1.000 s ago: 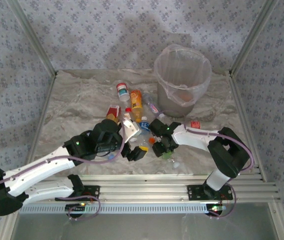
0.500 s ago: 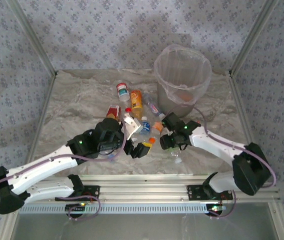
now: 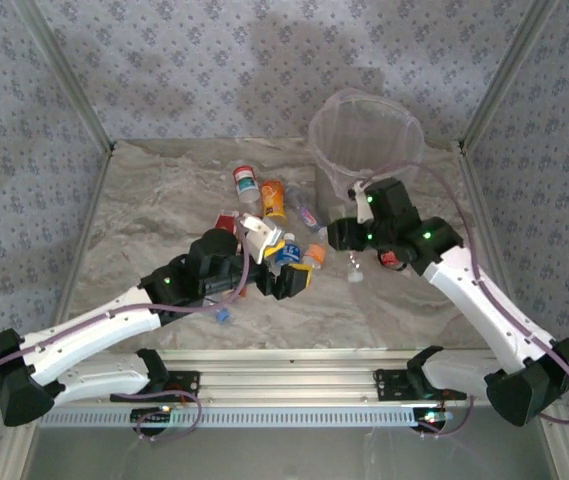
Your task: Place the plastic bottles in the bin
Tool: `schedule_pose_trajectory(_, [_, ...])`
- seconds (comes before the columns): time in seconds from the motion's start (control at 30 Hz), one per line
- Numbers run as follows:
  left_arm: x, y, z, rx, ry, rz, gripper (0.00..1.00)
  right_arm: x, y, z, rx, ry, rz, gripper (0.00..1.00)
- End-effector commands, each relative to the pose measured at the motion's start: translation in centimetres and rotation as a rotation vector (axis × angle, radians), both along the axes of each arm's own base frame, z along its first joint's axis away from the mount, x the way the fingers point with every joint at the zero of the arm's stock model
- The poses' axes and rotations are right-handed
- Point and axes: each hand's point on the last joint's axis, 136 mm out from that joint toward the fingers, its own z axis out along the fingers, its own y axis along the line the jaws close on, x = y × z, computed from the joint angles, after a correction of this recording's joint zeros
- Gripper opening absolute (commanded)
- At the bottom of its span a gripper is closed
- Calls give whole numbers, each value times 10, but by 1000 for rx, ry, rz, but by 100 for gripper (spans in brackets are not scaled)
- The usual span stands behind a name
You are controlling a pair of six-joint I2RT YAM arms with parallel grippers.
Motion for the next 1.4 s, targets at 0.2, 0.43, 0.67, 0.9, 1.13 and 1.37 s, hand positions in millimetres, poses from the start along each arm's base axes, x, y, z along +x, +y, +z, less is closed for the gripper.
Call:
schedule_pose_trajectory(0.2, [-5,5,38,-172,-36,-3,100,44,-16,102,92,-190,-34,58])
schedule_pose_trajectory(0.43, [-8,7,50,-231,-56,-11,100,107,-43,137,136,-242,-162,57])
schedule_pose_trajectory(0.67, [-6,10,50,-228,-29,14,100,169,-75,140,139,-244,-299,57])
schedule_pose_trajectory(0.9, [-3,10,43,-188,12,35,100,221,-101,110,64,-168,-402,56])
schedule_pose_trajectory(1.13, [1,17,38,-154,16,79,100,238,-106,59,-14,-48,-396,56])
schedule_pose_trajectory(1.37, [-1,17,26,-107,43,70,100,243,-110,10,-81,54,-410,57])
